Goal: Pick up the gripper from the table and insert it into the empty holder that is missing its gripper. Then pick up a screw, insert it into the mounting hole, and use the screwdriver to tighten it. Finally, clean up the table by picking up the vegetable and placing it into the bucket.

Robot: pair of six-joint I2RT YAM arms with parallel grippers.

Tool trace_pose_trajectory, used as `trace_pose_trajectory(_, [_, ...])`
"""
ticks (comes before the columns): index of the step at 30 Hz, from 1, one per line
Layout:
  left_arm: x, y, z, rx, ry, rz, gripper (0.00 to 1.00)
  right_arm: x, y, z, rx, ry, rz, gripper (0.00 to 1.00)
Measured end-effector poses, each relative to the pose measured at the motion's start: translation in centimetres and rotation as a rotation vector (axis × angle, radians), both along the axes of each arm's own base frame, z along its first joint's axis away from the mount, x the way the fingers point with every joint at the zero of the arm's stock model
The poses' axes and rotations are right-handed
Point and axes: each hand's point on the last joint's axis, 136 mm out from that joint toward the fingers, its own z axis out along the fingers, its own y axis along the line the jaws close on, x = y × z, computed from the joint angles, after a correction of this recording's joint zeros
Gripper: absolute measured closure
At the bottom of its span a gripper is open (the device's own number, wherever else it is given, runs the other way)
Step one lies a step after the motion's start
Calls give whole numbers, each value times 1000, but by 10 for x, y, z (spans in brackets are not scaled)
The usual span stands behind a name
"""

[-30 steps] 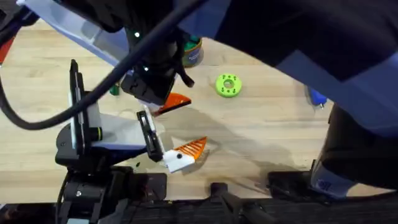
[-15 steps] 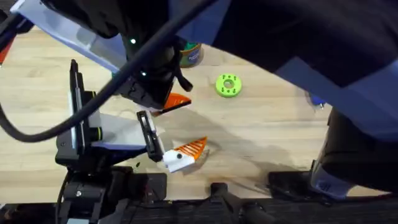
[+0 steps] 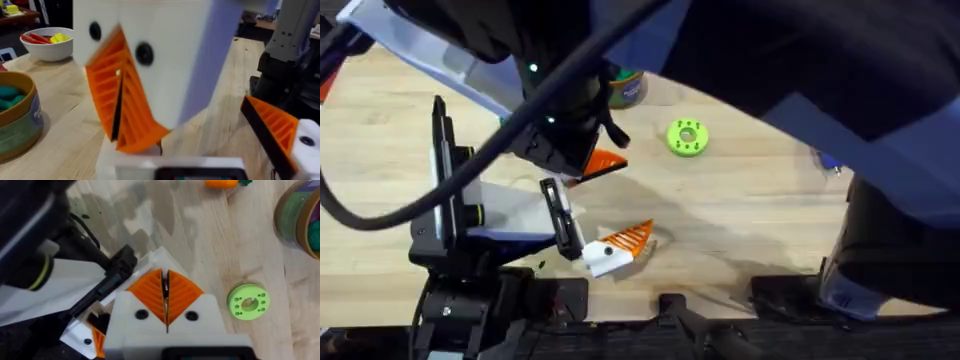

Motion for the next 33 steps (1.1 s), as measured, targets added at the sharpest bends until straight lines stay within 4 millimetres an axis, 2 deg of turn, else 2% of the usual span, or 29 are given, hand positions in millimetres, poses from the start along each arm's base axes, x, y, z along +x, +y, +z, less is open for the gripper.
trace_pose_trajectory(10, [0, 0, 0, 0, 0, 0, 15, 0, 0, 0, 1, 0, -4, 979])
trace_pose_trajectory(12, [0, 0, 0, 0, 1, 1, 15, 1, -1, 0, -4, -6, -9, 729])
trace_pose_trajectory(15, [0, 0, 0, -2, 5, 1, 15, 7, -5, 0, -16, -24, -20, 455])
trace_pose_trajectory(17, [0, 0, 0, -3, 9, 2, 15, 14, -9, 0, -27, -42, -34, 181])
trace_pose_trajectory(18, [0, 0, 0, -5, 12, 2, 15, 17, -10, 1, -30, -50, -40, 102])
trace_pose_trajectory(20, [0, 0, 0, -6, 15, 2, 15, 19, -11, 1, -29, -51, -45, 77])
trace_pose_trajectory(33, [1, 0, 0, -4, 9, 5, 16, 20, -10, 6, -11, -67, -51, 68])
